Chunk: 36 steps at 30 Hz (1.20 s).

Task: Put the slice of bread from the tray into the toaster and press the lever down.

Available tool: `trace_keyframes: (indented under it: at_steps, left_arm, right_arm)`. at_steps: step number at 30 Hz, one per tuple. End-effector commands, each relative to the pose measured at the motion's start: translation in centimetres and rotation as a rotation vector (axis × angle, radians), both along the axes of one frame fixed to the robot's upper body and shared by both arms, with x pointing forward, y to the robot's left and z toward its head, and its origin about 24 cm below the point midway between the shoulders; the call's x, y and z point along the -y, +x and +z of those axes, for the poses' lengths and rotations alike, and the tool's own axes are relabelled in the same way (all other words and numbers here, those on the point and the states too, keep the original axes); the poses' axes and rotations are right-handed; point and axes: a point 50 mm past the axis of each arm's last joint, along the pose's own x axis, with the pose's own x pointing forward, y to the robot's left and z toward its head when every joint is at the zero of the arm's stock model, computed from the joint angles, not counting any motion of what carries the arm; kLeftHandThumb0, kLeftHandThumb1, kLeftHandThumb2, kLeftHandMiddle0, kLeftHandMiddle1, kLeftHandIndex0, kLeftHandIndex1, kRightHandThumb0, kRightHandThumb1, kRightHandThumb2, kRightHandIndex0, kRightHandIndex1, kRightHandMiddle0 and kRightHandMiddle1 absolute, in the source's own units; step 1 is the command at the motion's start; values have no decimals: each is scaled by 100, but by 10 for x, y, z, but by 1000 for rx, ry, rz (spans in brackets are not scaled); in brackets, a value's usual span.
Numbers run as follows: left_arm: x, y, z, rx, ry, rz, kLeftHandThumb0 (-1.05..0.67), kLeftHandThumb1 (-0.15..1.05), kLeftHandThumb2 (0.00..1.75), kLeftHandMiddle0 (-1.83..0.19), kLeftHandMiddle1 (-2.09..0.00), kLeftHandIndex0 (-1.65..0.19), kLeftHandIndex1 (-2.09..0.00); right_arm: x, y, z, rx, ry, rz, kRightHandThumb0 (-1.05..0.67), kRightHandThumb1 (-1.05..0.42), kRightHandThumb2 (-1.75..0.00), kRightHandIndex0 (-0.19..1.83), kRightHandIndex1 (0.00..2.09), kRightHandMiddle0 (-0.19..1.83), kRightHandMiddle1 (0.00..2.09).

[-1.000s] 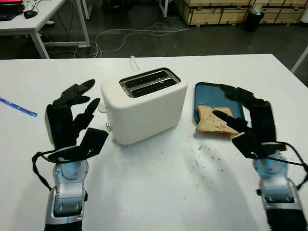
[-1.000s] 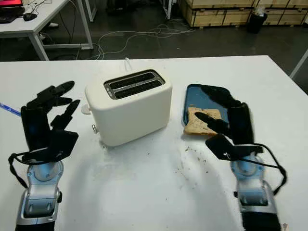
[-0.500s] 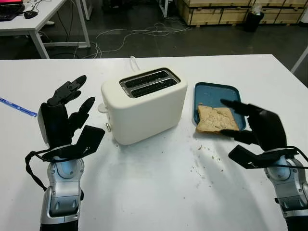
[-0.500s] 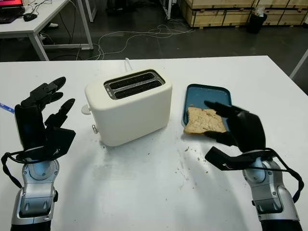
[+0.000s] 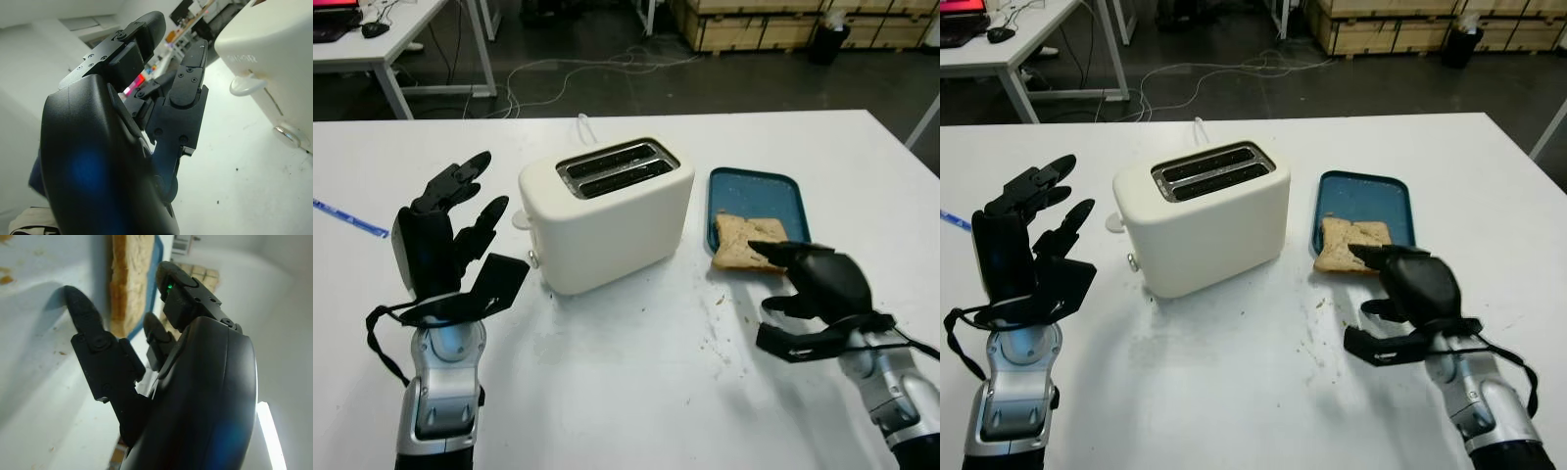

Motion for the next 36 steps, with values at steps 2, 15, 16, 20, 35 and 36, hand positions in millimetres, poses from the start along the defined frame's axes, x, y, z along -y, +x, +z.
trace_keyframes:
  at_steps: [2,15,16,20,35,36]
  left_arm:
    - [1,0,4,11,10,-11,-32,90,0,-77,-48,-86,-4]
    - [3,-1,4,11,4,-18,-32,90,0,-79,-44,-86,-3]
    - [3,-1,4,12,-1,-21,-32,90,0,-79,-44,-86,-3]
    - [3,0,4,18,-6,-25,-31,90,0,-79,-44,-86,-3]
    - [3,-1,4,60,-4,-37,-30,90,0,-80,-48,-88,-3]
    - [3,-1,4,60,-7,-39,-30,90,0,-80,-48,-88,-3]
  right_arm:
    - [-2,5,-9,-27,-15,-18,-26,-67,-2,52,1,54,0]
    - [-8,27,-20,31,-130,12,-14,-74,-1,57,3,57,1]
    - [-8,28,-19,38,-128,20,-15,-73,0,59,4,58,2]
    - [-10,31,-19,67,-139,46,-19,-72,0,64,6,63,4]
    - [-13,33,-18,155,-280,117,-54,-92,-8,106,168,99,130]
    - [-13,33,-17,157,-287,116,-54,-92,-12,105,171,94,142]
